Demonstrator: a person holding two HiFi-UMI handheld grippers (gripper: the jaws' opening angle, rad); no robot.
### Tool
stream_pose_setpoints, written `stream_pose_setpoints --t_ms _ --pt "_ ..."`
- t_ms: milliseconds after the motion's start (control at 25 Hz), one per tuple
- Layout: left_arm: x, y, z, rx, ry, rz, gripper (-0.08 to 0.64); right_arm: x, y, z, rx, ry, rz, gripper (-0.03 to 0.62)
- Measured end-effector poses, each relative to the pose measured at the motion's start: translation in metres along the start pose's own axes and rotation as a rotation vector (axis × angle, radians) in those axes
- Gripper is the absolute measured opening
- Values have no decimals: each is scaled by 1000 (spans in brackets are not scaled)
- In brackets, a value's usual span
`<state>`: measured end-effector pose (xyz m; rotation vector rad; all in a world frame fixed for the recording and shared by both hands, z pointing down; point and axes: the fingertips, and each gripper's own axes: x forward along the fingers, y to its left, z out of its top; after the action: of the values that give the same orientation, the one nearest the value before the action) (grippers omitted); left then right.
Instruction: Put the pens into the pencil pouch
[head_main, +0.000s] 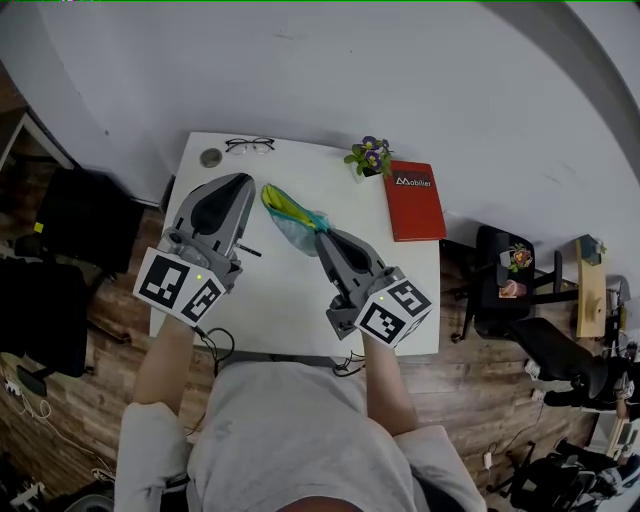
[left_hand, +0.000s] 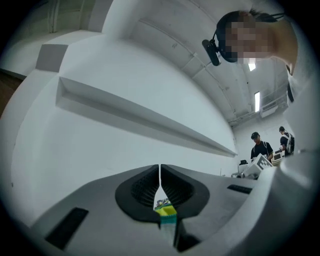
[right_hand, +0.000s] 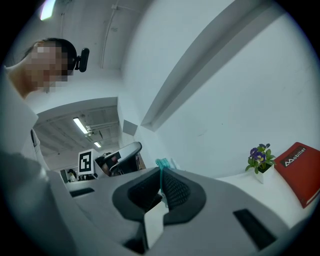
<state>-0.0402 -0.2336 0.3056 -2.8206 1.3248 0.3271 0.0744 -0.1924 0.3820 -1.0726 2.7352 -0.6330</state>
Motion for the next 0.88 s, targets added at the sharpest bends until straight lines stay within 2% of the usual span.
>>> stream_pose_setpoints --t_ms 200,400,480,560,800,880 --pt "-16 23 -59 62 212 -4 26 -1 -4 -5 1 3 -35 35" --pt "-37 35 -127 123 423 -67 26 -1 -3 -14 15 4 -69 35" --pt "-42 35 -151 140 501 -121 28 0 -3 -17 20 4 -86 35" --pt "-46 31 -174 188 583 -188 28 0 -4 -20 28 4 -102 35" --pt "-56 15 -241 456 846 -446 37 -5 -7 -25 41 -5 -155 35" --pt "-61 9 -264 532 927 -550 100 -7 -10 -27 47 -11 -174 35"
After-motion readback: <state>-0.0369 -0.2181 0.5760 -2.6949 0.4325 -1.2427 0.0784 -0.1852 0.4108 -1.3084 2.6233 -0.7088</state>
